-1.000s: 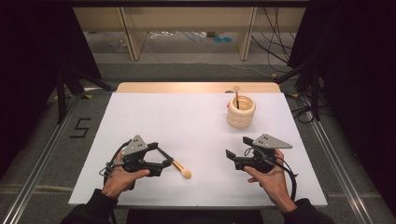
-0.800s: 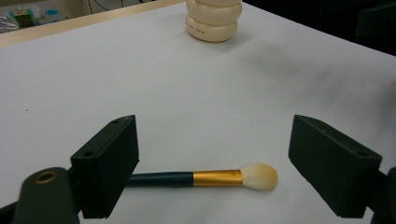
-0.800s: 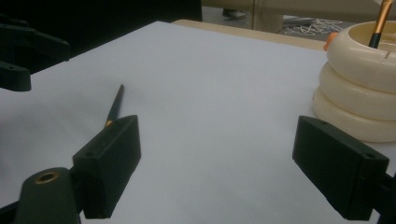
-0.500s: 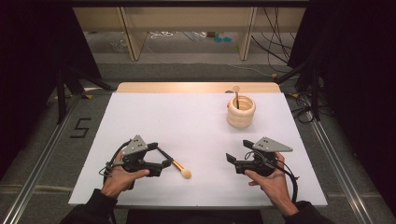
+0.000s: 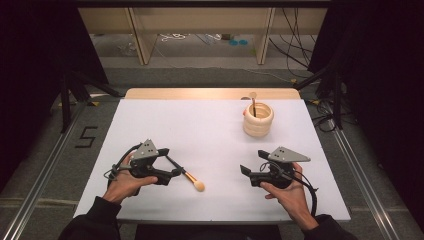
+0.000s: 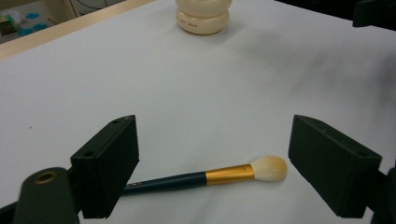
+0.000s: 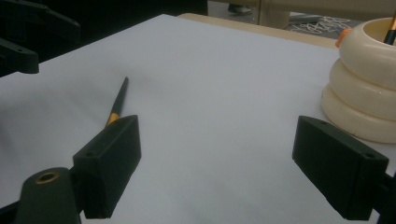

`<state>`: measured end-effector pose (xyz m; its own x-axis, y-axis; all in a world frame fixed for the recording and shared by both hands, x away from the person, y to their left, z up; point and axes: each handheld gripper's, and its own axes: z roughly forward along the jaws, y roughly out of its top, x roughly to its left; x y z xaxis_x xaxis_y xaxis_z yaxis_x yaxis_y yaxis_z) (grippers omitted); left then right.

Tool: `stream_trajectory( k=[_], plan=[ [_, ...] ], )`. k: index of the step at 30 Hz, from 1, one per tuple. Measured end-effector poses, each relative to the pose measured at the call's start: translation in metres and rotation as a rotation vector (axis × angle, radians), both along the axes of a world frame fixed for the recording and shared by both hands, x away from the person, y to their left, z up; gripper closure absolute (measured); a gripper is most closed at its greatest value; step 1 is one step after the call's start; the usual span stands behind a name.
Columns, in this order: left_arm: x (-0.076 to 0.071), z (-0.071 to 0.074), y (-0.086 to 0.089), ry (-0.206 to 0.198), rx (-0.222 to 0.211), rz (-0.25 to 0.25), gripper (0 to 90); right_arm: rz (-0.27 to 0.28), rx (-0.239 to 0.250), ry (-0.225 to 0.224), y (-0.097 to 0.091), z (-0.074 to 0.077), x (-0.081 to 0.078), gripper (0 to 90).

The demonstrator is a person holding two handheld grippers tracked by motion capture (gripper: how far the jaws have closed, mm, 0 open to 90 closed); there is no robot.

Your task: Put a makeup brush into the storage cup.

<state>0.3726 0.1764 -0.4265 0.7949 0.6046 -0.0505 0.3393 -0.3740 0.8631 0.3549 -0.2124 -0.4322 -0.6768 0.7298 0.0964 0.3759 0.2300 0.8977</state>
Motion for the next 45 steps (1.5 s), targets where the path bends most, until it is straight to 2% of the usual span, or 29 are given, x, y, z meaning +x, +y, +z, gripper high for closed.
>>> stream_trajectory(
  k=[1, 4, 6, 7, 8, 11, 14, 15, 16, 17, 18, 19, 20, 23, 25, 26, 27, 28, 29, 31, 33, 34, 36, 38, 39, 41, 43, 45],
  plan=[
    [0.001, 0.000, -0.001, 0.000, 0.021, 0.000, 16.1, -0.004, -0.003, 0.006, 0.000, 0.000, 0.000, 16.2],
    [0.006, -0.001, -0.004, 0.004, 0.080, -0.039, 16.3, 0.001, 0.003, -0.007, 0.002, 0.000, 0.001, 16.3],
    [0.009, -0.001, -0.004, 0.010, 0.121, -0.069, 16.6, 0.007, -0.007, 0.000, 0.003, -0.001, 0.002, 16.3],
    [0.011, -0.002, -0.006, 0.021, 0.116, -0.073, 16.7, 0.012, -0.012, 0.002, 0.004, -0.001, 0.002, 16.3],
    [0.013, -0.002, -0.007, 0.020, 0.132, -0.087, 16.7, 0.010, -0.013, -0.006, 0.004, -0.001, 0.003, 16.3],
    [0.018, -0.002, -0.010, 0.030, 0.164, -0.110, 16.9, 0.015, -0.007, 0.010, 0.004, -0.001, 0.003, 16.4],
    [0.022, -0.002, -0.012, 0.039, 0.168, -0.126, 17.4, 0.019, -0.006, 0.016, 0.004, -0.001, 0.003, 16.4],
    [0.025, -0.001, -0.012, 0.030, 0.194, -0.136, 18.0, 0.016, -0.005, 0.013, 0.004, -0.001, 0.003, 16.4],
    [0.027, -0.002, -0.013, 0.021, 0.200, -0.135, 19.1, 0.020, 0.003, 0.009, 0.004, -0.002, 0.003, 16.4],
    [0.028, -0.002, -0.013, 0.019, 0.214, -0.144, 19.7, 0.020, -0.009, 0.014, 0.004, -0.002, 0.003, 16.4],
    [0.029, -0.002, -0.013, 0.028, 0.218, -0.147, 19.5, 0.021, -0.014, 0.016, 0.004, -0.002, 0.003, 16.4],
    [0.030, -0.002, -0.014, 0.030, 0.226, -0.154, 19.3, 0.025, 0.004, 0.014, 0.005, -0.003, 0.003, 16.4],
    [0.032, -0.003, -0.015, 0.030, 0.231, -0.156, 19.3, 0.023, -0.016, 0.013, 0.005, -0.002, 0.003, 16.4],
    [0.034, -0.003, -0.018, 0.029, 0.278, -0.191, 19.3, 0.023, -0.019, 0.015, 0.005, -0.002, 0.003, 16.4],
    [0.035, -0.004, -0.020, 0.040, 0.290, -0.211, 19.3, 0.023, -0.022, 0.015, 0.005, -0.002, 0.003, 16.4],
    [0.036, -0.004, -0.021, 0.042, 0.303, -0.222, 19.3, 0.027, -0.005, 0.014, 0.006, -0.003, 0.003, 16.4],
    [0.036, -0.005, -0.023, 0.045, 0.321, -0.234, 19.3, 0.030, -0.003, 0.010, 0.006, -0.004, 0.004, 16.5],
    [0.038, -0.003, -0.023, 0.048, 0.367, -0.263, 19.4, 0.029, -0.005, 0.005, 0.006, -0.004, 0.004, 16.5],
    [0.039, -0.003, -0.024, 0.048, 0.382, -0.271, 20.1, 0.029, -0.005, 0.005, 0.006, -0.004, 0.004, 16.5],
    [0.041, -0.003, -0.027, 0.049, 0.394, -0.284, 20.5, 0.024, -0.015, 0.005, 0.005, -0.004, 0.003, 16.5],
    [0.040, -0.005, -0.031, 0.063, 0.378, -0.276, 20.6, 0.023, -0.006, 0.001, 0.006, -0.004, 0.004, 16.5],
    [0.042, -0.004, -0.031, 0.056, 0.416, -0.300, 20.5, 0.020, -0.010, 0.004, 0.005, -0.004, 0.003, 16.5],
    [0.043, -0.005, -0.033, 0.057, 0.437, -0.307, 20.6, 0.019, -0.013, 0.008, 0.005, -0.003, 0.003, 16.5],
    [0.044, -0.004, -0.034, 0.057, 0.443, -0.310, 21.2, 0.022, -0.012, 0.015, 0.005, -0.003, 0.003, 16.5],
    [0.044, -0.004, -0.035, 0.059, 0.444, -0.319, 21.3, 0.029, -0.007, 0.003, 0.006, -0.004, 0.004, 16.5],
    [0.045, -0.004, -0.036, 0.066, 0.441, -0.329, 22.1, 0.025, -0.014, 0.024, 0.006, -0.004, 0.003, 16.6],
    [0.044, -0.007, -0.037, 0.073, 0.441, -0.328, 22.3, 0.026, -0.013, 0.025, 0.006, -0.004, 0.003, 16.6],
    [0.046, -0.009, -0.038, 0.074, 0.482, -0.337, 22.3, 0.037, 0.002, 0.034, 0.006, -0.004, 0.003, 16.6]
  ],
)
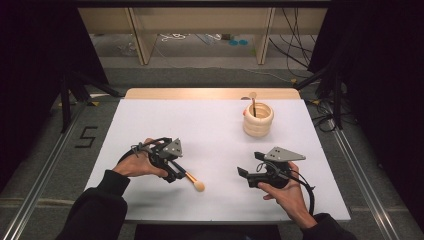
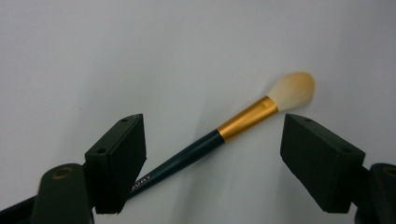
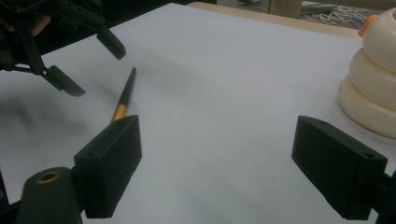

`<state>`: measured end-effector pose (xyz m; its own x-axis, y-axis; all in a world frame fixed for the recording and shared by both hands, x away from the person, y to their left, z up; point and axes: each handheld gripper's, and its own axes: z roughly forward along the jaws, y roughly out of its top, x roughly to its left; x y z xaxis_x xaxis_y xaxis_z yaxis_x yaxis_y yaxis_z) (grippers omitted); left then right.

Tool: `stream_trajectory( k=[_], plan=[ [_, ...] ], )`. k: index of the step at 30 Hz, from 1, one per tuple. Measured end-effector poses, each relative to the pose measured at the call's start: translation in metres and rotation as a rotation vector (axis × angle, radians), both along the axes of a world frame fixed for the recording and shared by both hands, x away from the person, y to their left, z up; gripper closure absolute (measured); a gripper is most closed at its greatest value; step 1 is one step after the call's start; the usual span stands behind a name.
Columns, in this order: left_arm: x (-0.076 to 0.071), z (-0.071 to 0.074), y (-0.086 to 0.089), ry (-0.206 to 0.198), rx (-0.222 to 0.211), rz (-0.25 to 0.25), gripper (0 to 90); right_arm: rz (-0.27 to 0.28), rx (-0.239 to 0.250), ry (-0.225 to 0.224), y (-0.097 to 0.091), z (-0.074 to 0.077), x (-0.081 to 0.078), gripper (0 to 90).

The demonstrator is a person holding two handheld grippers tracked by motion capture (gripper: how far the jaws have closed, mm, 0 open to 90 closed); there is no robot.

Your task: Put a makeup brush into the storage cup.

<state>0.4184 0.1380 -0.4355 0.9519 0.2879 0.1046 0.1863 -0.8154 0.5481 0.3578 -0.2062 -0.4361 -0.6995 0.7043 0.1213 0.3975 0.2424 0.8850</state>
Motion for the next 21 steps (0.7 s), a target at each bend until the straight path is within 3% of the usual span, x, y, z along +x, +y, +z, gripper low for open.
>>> stream_trajectory(
  k=[4, 11, 13, 14, 17, 18, 21],
  plan=[
    [0.004, -0.002, -0.005, 0.008, 0.035, -0.027, 23.0, -0.004, -0.007, -0.025, 0.000, -0.001, 0.001, 16.6],
    [0.011, -0.006, -0.010, 0.041, 0.075, -0.067, 25.4, -0.006, -0.032, -0.004, -0.002, 0.000, 0.000, 16.6],
    [0.013, -0.010, -0.011, 0.058, 0.088, -0.069, 25.6, -0.005, -0.029, 0.005, -0.002, 0.001, 0.000, 16.7],
    [0.015, -0.010, -0.010, 0.057, 0.117, -0.085, 25.6, 0.003, -0.001, -0.008, 0.000, -0.001, 0.001, 16.7],
    [0.018, -0.014, -0.011, 0.065, 0.111, -0.076, 26.0, -0.004, -0.032, -0.003, -0.002, 0.001, 0.000, 16.8],
    [0.020, -0.013, -0.011, 0.063, 0.134, -0.095, 27.1, -0.004, -0.032, -0.003, -0.001, 0.000, 0.000, 16.9],
    [0.021, -0.016, -0.012, 0.076, 0.137, -0.099, 27.4, 0.007, -0.007, -0.016, 0.001, -0.001, 0.001, 16.9]
  ],
)
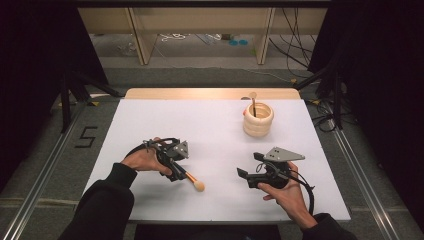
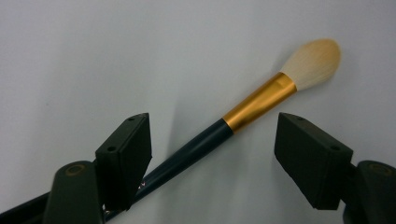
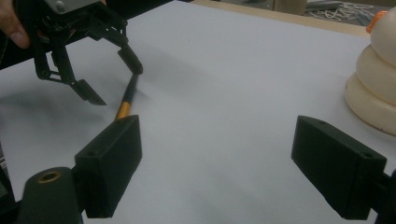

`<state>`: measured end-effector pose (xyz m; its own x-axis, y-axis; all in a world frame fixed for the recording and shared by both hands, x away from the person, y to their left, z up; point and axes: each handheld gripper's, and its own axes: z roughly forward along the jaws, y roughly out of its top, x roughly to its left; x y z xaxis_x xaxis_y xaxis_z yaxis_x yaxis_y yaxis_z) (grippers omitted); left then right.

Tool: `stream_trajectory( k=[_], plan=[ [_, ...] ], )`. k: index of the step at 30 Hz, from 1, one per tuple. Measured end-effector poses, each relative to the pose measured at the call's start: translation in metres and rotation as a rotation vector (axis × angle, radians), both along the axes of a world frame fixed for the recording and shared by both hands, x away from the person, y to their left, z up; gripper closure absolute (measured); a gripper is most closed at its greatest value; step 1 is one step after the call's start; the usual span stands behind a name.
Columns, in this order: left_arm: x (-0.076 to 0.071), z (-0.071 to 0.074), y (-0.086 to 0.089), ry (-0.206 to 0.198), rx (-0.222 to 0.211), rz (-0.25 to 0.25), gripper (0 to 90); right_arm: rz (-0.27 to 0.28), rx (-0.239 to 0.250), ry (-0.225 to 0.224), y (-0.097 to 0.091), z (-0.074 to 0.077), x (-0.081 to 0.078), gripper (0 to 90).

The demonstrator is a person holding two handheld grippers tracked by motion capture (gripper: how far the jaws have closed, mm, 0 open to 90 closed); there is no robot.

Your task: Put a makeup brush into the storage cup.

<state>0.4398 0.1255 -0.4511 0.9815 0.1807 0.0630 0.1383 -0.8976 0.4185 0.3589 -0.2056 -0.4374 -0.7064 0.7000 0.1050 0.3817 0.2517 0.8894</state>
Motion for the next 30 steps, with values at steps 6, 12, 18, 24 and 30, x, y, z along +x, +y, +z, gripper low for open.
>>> stream_trajectory(
  k=[6, 12, 18, 24, 30],
  plan=[
    [0.005, 0.005, -0.005, -0.002, 0.037, -0.028, 28.0, 0.010, -0.002, 0.002, 0.000, -0.001, 0.000, 17.0],
    [0.004, -0.002, -0.007, 0.028, 0.039, -0.016, 28.7, 0.003, -0.006, 0.011, 0.000, 0.000, 0.000, 17.1],
    [0.007, -0.004, -0.007, 0.040, 0.049, -0.016, 31.3, 0.010, -0.020, 0.017, 0.000, 0.000, 0.000, 17.2],
    [0.007, -0.007, -0.008, 0.048, 0.052, -0.018, 34.2, 0.006, -0.027, 0.034, -0.001, 0.001, -0.002, 17.3],
    [0.009, -0.009, -0.010, 0.061, 0.085, -0.042, 37.1, 0.015, -0.014, 0.025, 0.000, 0.000, 0.000, 17.4]
  ],
)
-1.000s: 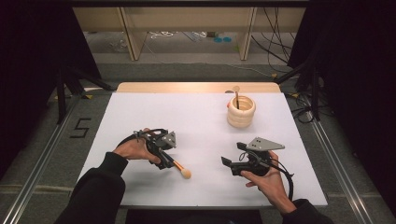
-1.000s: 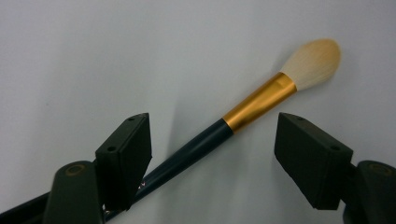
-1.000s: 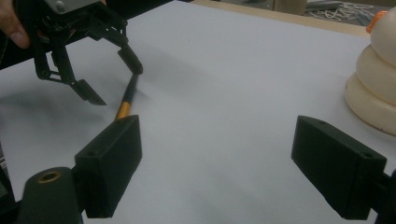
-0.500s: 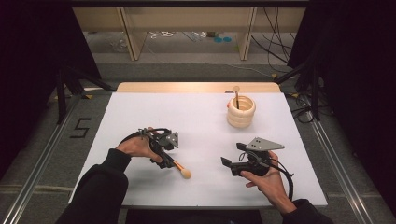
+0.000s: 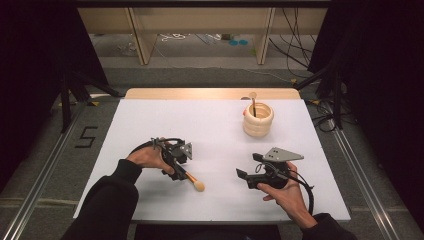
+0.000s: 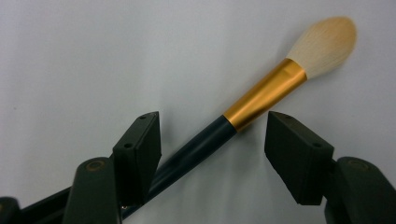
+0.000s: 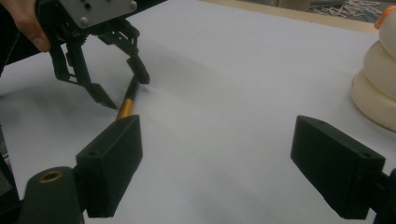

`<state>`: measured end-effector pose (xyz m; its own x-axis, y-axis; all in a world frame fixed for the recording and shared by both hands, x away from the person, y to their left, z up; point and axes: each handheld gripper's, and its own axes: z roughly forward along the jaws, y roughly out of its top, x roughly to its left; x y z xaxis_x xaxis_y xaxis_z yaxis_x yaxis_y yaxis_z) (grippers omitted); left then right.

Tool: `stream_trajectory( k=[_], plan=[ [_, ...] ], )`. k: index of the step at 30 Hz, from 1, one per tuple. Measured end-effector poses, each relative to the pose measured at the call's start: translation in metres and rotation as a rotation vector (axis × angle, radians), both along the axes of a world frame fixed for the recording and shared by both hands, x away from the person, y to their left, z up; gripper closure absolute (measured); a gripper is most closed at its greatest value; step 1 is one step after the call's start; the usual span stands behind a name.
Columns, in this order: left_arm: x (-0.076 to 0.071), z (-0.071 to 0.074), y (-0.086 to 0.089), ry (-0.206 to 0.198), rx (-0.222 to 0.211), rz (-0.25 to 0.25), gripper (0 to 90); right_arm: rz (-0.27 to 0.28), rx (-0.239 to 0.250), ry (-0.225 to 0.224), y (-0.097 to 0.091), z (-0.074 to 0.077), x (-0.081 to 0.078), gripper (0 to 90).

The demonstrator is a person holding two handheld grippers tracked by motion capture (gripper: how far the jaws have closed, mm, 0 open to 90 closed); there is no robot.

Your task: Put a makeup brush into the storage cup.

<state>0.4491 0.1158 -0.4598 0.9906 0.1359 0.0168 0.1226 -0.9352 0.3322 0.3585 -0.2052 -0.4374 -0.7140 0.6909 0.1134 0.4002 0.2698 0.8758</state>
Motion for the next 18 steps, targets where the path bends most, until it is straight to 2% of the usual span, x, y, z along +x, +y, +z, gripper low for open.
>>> stream_trajectory(
  k=[2, 3, 4, 8, 9, 15, 16, 17, 18],
  plan=[
    [-0.0009, -0.0023, -0.0003, 0.006, -0.011, 0.022, 38.3, 0.002, 0.008, -0.005, 0.0005, -0.0006, 0.0001, 17.4],
    [0.0006, -0.0018, 0.0002, 0.001, 0.016, 0.002, 38.9, 0.002, 0.008, -0.005, 0.0005, -0.0006, 0.0001, 17.4],
    [0.0007, -0.0022, 0.0003, 0.004, 0.026, 0.000, 39.7, 0.003, 0.008, -0.004, 0.0005, -0.0006, 0.0002, 17.4],
    [0.0008, -0.0025, 0.0001, 0.011, 0.030, 0.005, 42.8, 0.001, 0.000, 0.002, -0.0001, 0.0000, -0.0001, 17.6],
    [0.0012, -0.0025, 0.0002, 0.012, 0.039, 0.002, 44.0, 0.002, 0.005, -0.019, 0.0005, -0.0015, 0.0010, 17.6],
    [0.0010, -0.0023, 0.0009, 0.026, 0.044, 0.016, 50.4, 0.008, 0.005, -0.011, 0.0009, -0.0013, 0.0004, 18.1],
    [0.0012, -0.0021, 0.0010, 0.028, 0.047, 0.015, 52.0, 0.011, 0.012, 0.007, 0.0014, -0.0012, -0.0001, 18.1],
    [0.0013, -0.0019, 0.0010, 0.031, 0.048, 0.018, 53.0, 0.007, 0.005, -0.010, 0.0010, -0.0014, 0.0005, 18.2],
    [0.0014, -0.0018, 0.0010, 0.029, 0.048, 0.020, 54.5, 0.008, 0.005, -0.009, 0.0010, -0.0014, 0.0005, 18.2]
  ],
)
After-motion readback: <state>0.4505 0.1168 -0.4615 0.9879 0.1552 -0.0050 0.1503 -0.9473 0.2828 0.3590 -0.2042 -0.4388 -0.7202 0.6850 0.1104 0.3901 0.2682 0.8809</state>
